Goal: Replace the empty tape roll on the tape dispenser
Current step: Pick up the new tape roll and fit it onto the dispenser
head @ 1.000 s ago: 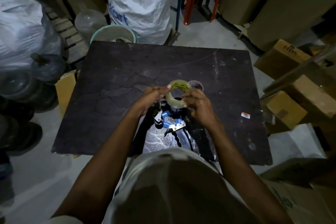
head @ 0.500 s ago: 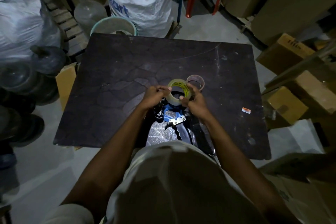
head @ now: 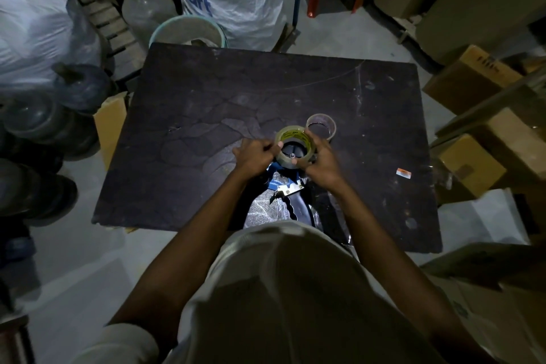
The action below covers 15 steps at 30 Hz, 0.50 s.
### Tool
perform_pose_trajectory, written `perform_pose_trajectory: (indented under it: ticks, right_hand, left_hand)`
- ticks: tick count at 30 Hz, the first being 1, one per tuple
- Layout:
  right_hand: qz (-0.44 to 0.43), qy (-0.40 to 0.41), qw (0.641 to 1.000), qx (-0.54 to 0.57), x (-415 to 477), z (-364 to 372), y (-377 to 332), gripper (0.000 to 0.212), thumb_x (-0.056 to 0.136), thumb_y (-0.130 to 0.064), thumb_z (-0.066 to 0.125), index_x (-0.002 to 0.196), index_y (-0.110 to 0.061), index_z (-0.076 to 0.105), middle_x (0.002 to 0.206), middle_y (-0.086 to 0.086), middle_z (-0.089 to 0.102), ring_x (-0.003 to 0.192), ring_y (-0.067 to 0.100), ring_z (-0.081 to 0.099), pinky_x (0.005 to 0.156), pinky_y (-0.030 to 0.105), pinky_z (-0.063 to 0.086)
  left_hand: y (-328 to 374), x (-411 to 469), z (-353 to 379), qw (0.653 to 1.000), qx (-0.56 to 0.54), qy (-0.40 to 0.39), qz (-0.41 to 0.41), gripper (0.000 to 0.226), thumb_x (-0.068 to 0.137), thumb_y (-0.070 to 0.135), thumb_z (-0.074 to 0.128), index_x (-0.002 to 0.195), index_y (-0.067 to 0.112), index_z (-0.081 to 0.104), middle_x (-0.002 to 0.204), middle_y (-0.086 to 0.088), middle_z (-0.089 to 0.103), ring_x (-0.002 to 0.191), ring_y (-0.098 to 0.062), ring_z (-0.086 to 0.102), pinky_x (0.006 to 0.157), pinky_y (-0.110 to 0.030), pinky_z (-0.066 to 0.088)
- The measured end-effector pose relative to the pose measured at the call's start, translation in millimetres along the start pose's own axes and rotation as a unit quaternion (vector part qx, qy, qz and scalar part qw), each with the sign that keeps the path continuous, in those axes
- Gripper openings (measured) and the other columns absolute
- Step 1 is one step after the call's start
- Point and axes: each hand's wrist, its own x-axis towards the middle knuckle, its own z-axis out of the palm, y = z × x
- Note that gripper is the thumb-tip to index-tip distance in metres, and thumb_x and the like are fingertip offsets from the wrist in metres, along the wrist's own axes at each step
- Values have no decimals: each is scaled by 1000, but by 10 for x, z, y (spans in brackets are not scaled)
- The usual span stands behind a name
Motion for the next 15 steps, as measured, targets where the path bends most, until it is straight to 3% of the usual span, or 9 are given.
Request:
perform_pose_trajectory:
  ticks: [3, 6, 10, 12, 15]
  right_hand:
    - [-12, -5, 1000, -11, -2, 9, 77, 102, 69, -33, 92, 155, -26, 38, 138, 0, 43, 133, 27, 52, 109, 45, 50]
    - [-15, -2, 1000, -22, -11, 17, 87, 103, 69, -30, 93, 155, -22, 39, 145, 8, 45, 135, 27, 50, 112, 40, 46]
    - [-11, 23, 999, -22, 4, 58, 129, 100, 62, -48, 87, 150, -30, 44, 145, 4, 49, 131, 26, 55, 106, 48, 52]
    - [-15, 28, 999, -35, -19, 65, 119, 89, 64, -47, 86, 143, -29, 51, 142, 4, 53, 128, 25, 57, 105, 44, 52]
    - [-10, 9, 997, -71, -85, 51, 82, 46, 75, -33, 88, 115, -24, 68, 134, 5, 53, 124, 30, 56, 105, 42, 49]
  left_hand:
    - [-68, 41, 26, 999, 25, 9, 17, 60, 83, 78, 46, 62, 25, 62, 52, 8, 53, 70, -28, 60, 93, -68, 46]
    - [-12, -16, -4, 999, 41, 18, 28, 57, 85, 78, 47, 64, 29, 66, 56, 9, 55, 98, -44, 65, 97, -66, 45]
    - [110, -55, -19, 988, 133, 75, 28, 44, 91, 62, 57, 82, 25, 79, 86, -1, 74, 128, -32, 50, 108, -59, 23]
    - [138, -49, -14, 984, 154, 82, 17, 41, 91, 59, 59, 86, 25, 81, 91, -2, 77, 126, -32, 52, 106, -55, 23]
    - [177, -62, 12, 985, 142, 101, 2, 37, 89, 53, 64, 83, 20, 80, 80, -1, 75, 107, -28, 61, 99, -45, 28]
